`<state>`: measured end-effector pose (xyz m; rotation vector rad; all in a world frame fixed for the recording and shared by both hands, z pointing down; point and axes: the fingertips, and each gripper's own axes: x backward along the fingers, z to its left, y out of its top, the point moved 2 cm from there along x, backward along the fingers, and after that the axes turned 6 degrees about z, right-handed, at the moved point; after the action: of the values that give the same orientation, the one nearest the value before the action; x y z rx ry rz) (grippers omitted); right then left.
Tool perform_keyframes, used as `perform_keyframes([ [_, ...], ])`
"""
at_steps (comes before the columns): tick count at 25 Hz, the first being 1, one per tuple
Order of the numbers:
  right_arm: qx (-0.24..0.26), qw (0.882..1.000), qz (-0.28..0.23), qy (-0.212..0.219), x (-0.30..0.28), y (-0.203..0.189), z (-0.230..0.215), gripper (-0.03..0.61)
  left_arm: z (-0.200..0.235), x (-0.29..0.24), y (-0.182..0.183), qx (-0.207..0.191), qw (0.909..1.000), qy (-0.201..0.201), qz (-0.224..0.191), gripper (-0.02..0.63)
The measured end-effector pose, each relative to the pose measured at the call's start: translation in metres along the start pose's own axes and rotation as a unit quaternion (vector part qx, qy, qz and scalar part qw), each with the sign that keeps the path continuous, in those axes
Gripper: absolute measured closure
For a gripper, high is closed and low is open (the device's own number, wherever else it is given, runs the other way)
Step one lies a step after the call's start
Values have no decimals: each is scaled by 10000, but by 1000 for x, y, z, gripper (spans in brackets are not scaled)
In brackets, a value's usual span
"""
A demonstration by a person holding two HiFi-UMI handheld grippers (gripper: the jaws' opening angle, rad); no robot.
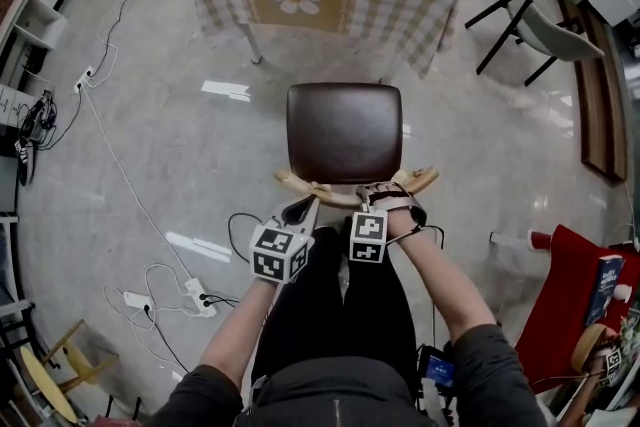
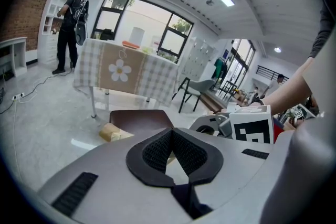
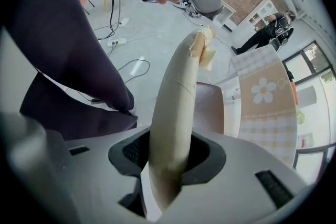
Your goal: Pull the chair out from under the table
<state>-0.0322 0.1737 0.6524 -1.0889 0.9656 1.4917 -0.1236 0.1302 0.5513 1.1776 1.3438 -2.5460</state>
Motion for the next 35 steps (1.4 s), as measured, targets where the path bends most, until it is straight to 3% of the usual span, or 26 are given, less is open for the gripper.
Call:
perform_keyframes([
  [4,233,9980,205,554,2,-9,9,357,-4,1,2,24,10000,-33,48,606],
  [9,79,9974,-231,680,29,-10,-3,357,-16,2,12,136,9998,-106,101,606],
  [16,-628,9919,-993,490,85,-24,-42,353,-41,4,49,144,9992,-306,-200,606],
  [19,-1241,9811,-1476,160,120,-30,-65,353,-49,11,68,255,9983,-334,-403,606],
  [22,-2257,9473,-2263,-223,166,-37,-98,353,-60,19,95,304,9966,-418,-644,606],
  [27,-3851,8489,-3599,-395,236,-60,-137,353,-76,30,134,217,9937,-497,-984,606],
  [30,-4149,8095,-4096,-693,263,-64,-150,354,-81,33,153,-4,9927,-447,-1122,606],
  [31,-4240,7983,-4196,-834,269,-66,-152,373,-83,33,157,-48,9923,-449,-1151,606],
  [33,-4572,7661,-4404,-1009,276,-69,-158,548,-88,34,166,-30,9911,-489,-1237,606],
  [35,-4955,7251,-4701,-880,283,-69,-164,551,-91,34,175,-12,9894,-491,-1363,606],
])
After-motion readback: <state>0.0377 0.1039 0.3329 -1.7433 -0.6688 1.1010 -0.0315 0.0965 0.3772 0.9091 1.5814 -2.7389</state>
